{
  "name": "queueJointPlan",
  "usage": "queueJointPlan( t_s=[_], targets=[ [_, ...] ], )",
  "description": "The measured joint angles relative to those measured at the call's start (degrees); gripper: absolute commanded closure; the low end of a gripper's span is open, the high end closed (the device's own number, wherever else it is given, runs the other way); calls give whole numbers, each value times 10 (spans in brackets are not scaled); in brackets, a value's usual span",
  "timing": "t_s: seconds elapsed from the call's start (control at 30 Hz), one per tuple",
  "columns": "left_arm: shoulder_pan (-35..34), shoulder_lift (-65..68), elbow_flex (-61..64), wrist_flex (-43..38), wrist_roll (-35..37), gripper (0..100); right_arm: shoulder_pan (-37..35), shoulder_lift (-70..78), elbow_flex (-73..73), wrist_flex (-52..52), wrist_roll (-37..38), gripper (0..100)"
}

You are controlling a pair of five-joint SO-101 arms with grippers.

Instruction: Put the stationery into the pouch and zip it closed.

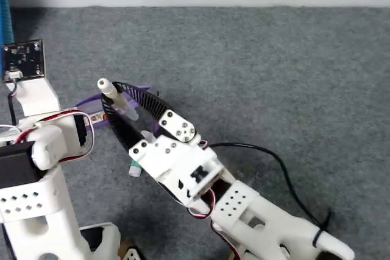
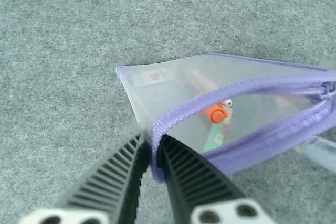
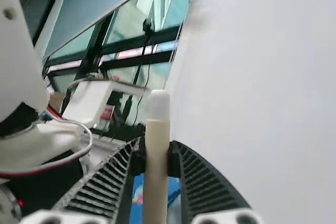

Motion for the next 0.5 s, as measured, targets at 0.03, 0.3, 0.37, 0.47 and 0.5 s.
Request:
queueJointPlan(
  t_s=[0.03, 0.3, 0.37, 0.47, 0.5],
  targets=[
    [1, 0, 0, 0, 0, 987, -4, 1, 0, -19, 13, 991],
    [1, 0, 0, 0, 0, 987, -85, 9, 0, -76, 120, 991],
    [1, 0, 1, 0, 0, 987, -100, 9, -2, -77, 137, 991],
    [0, 0, 9, 0, 0, 987, -105, 9, -7, -77, 145, 991],
    [0, 0, 9, 0, 0, 987, -105, 10, -9, -77, 145, 991]
  ],
)
